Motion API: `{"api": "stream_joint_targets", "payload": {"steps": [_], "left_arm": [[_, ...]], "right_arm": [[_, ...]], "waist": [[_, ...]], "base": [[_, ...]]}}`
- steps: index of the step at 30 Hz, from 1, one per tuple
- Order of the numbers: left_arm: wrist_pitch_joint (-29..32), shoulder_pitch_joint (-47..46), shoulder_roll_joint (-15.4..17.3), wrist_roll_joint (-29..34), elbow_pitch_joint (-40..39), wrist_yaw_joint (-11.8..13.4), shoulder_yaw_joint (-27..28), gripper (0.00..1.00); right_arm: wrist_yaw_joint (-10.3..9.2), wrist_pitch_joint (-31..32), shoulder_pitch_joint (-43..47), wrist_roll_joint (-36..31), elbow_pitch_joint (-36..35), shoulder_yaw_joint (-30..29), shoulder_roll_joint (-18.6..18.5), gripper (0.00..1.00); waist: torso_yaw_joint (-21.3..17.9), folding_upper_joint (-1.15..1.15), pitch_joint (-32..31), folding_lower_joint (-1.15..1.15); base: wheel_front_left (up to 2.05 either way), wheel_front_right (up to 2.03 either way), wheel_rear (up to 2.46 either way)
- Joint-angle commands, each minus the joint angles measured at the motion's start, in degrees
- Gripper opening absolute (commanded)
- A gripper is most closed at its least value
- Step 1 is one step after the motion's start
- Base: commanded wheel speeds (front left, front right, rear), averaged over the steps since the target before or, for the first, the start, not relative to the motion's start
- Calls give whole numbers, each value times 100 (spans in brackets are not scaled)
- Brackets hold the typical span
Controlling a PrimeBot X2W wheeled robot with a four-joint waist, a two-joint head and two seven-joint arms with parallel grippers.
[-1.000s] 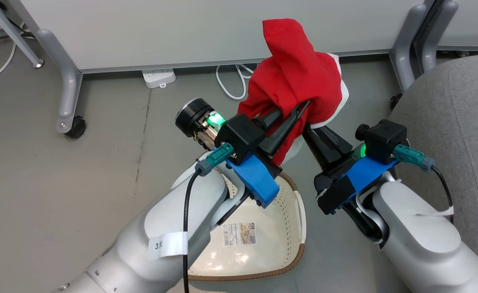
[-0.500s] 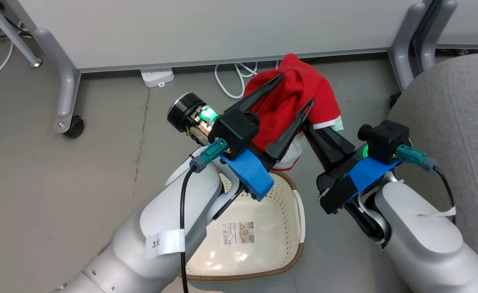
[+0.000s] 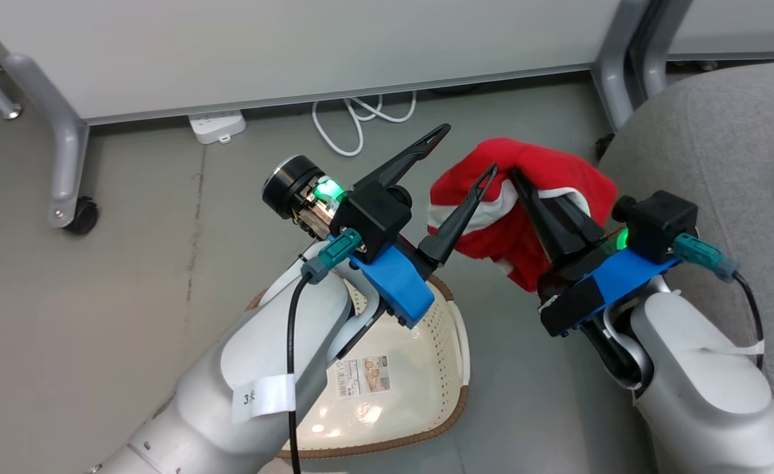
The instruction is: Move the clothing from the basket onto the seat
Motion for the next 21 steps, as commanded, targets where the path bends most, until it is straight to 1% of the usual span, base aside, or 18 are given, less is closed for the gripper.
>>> {"api": "stream_joint_targets", "payload": {"steps": [1, 10, 21], "left_arm": [[-28, 42, 48, 23, 16, -6, 2, 100], [-28, 60, 125, 72, 13, -5, -116, 100], [-28, 198, 135, 138, -43, -5, -353, 100]], "right_arm": [[1, -21, 73, -89, -69, -100, 5, 0], [1, -21, 319, -464, -359, -845, 15, 0], [1, -20, 920, -880, -814, -2000, 52, 0]], "waist": [[-117, 0, 33, 0], [-675, 0, 137, 0], [-1393, 0, 160, 0]], "base": [[0, 0, 0], [0, 0, 0], [0, 0, 0]]}}
